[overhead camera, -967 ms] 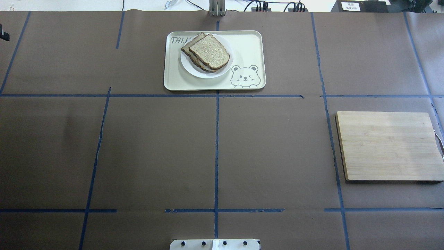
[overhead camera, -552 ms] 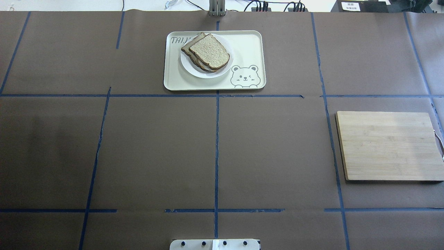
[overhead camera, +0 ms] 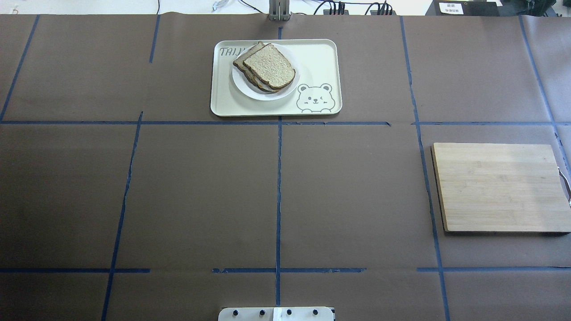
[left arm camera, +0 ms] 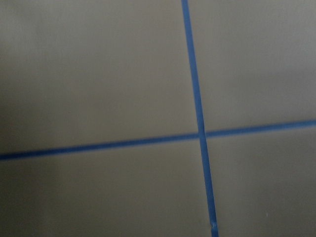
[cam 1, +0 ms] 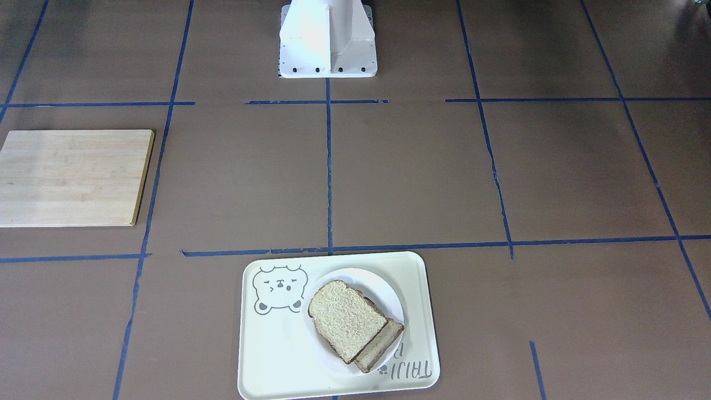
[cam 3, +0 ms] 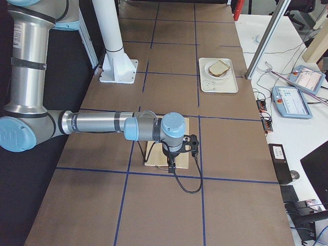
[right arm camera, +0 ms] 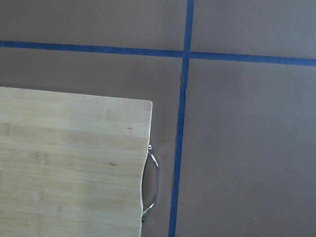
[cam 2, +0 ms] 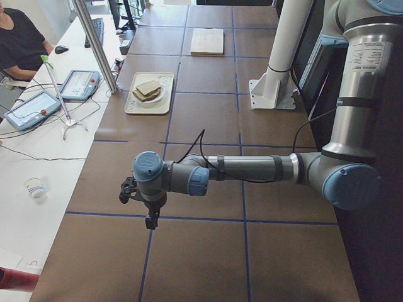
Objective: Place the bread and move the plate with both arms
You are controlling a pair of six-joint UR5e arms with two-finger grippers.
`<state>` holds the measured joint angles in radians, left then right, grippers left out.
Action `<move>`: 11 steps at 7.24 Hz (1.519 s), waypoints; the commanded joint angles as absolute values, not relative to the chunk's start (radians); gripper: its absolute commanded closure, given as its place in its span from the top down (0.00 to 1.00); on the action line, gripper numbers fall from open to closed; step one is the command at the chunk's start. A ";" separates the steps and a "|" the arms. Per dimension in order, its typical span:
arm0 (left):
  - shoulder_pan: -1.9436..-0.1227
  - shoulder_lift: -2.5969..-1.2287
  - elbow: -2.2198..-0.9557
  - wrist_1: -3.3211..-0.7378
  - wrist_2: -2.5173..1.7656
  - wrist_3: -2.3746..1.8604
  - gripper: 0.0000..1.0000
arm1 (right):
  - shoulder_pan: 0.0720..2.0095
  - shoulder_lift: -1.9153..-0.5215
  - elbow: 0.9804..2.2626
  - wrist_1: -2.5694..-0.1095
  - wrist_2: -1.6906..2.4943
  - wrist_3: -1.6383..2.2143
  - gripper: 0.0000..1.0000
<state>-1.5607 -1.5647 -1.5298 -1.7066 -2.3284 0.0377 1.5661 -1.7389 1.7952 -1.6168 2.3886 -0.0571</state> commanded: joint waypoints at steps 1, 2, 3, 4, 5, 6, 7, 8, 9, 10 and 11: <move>-1.562 -1.503 -1.648 -1.581 -2.399 0.047 1.00 | 1.566 -1.740 1.795 -1.617 2.390 -0.058 1.00; -1.562 -1.493 -1.678 -1.548 -2.404 0.092 1.00 | 1.566 -1.740 1.795 -1.617 2.390 -0.054 1.00; -1.562 -1.500 -1.678 -1.511 -2.404 0.136 1.00 | 1.566 -1.740 1.792 -1.617 2.390 -0.057 1.00; -1.563 -1.503 -1.669 -1.497 -2.395 0.181 1.00 | 1.566 -1.740 1.795 -1.615 2.388 -0.057 1.00; -1.566 -1.503 -1.667 -1.496 -2.390 0.183 1.00 | 1.566 -1.740 1.792 -1.615 2.379 -0.058 1.00; -1.575 -1.503 -1.667 -1.496 -2.390 0.183 1.00 | 1.577 -1.740 1.792 -1.617 2.378 -0.058 1.00; -1.575 -1.500 -1.667 -1.493 -2.390 0.183 1.00 | 1.578 -1.747 1.792 -1.617 2.376 -0.058 1.00; -1.575 -1.499 -1.667 -1.494 -2.388 0.183 1.00 | 1.585 -1.752 1.792 -1.617 2.375 -0.060 1.00; -1.575 -1.497 -1.667 -1.493 -2.390 0.183 1.00 | 1.589 -1.761 1.792 -1.617 2.376 -0.060 1.00; -1.575 -1.496 -1.669 -1.493 -2.390 0.183 1.00 | 1.592 -1.772 1.792 -1.617 2.375 -0.060 1.00; -1.575 -1.496 -1.667 -1.493 -2.390 0.183 1.00 | 1.598 -1.773 1.792 -1.618 2.373 -0.060 1.00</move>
